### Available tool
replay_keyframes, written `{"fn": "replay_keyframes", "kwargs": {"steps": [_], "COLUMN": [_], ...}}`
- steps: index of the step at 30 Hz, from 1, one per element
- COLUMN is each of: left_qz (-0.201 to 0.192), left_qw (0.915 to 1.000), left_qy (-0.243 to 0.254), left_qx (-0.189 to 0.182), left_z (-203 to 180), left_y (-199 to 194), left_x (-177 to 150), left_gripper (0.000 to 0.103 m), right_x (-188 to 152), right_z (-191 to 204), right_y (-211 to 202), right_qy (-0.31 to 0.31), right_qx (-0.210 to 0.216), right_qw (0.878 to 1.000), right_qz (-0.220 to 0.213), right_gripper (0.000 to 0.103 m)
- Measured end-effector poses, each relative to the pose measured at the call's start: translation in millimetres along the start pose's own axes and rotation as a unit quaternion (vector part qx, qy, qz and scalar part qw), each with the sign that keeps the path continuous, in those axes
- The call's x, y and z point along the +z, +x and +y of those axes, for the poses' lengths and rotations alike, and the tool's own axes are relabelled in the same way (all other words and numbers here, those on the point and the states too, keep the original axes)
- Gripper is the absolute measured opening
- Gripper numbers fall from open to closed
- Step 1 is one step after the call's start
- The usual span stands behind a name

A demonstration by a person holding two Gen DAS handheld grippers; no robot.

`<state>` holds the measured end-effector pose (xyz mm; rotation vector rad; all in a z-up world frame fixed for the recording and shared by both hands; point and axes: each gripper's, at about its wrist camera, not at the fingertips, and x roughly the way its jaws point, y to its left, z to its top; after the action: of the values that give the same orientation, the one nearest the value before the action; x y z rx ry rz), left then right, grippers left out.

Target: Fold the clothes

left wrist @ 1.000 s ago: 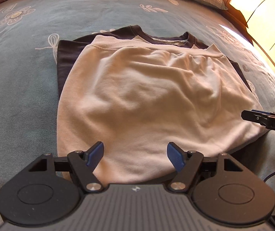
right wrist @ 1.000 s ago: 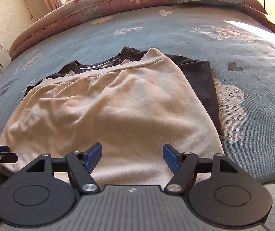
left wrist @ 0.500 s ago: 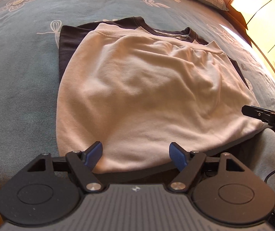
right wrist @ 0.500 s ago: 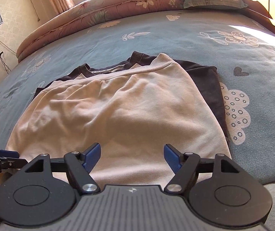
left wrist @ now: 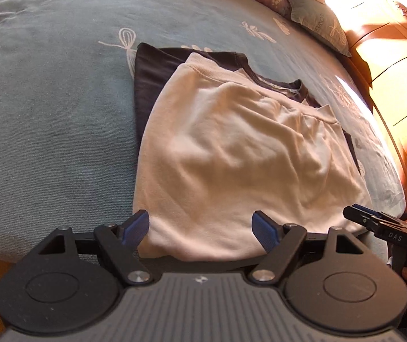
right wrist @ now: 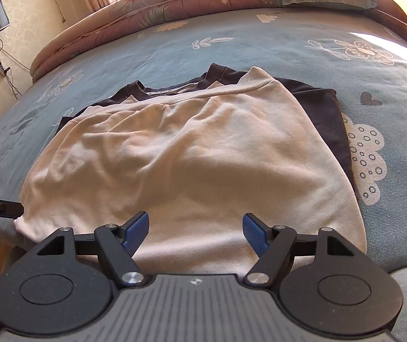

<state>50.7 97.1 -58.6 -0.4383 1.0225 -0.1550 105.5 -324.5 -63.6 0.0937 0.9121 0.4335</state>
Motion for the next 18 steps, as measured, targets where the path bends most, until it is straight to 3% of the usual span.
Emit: {"fn": "replay_keyframes", "kwargs": {"steps": [3,6,10,18], "left_qz": [-0.017,0.005,0.027,0.000], "left_qw": [0.9998,0.9999,0.9974,0.9875], "left_qy": [0.002,-0.007,-0.021,0.014], "left_qx": [-0.008,-0.011,-0.064,-0.157], "left_z": [10.8,27.0,39.3,30.8], "left_y": [-12.9,-5.6,9.3,-0.5], "left_x": [4.7,5.8,-0.7,4.3], "left_gripper": [0.082,0.082,0.082,0.082], "right_x": [-1.4,-2.7,-2.7,-1.0], "right_z": [1.4,3.2,8.9,17.8], "right_y": [-0.9,-1.5,-1.5,1.7], "right_qy": [-0.002,-0.005,-0.014,-0.024], "right_qx": [0.000,-0.001,-0.004,-0.019], "right_qw": [1.000,1.000,1.000,0.999], "right_qz": [0.001,0.003,0.005,0.015], "right_gripper": [0.078,0.078,0.078,0.080]}}
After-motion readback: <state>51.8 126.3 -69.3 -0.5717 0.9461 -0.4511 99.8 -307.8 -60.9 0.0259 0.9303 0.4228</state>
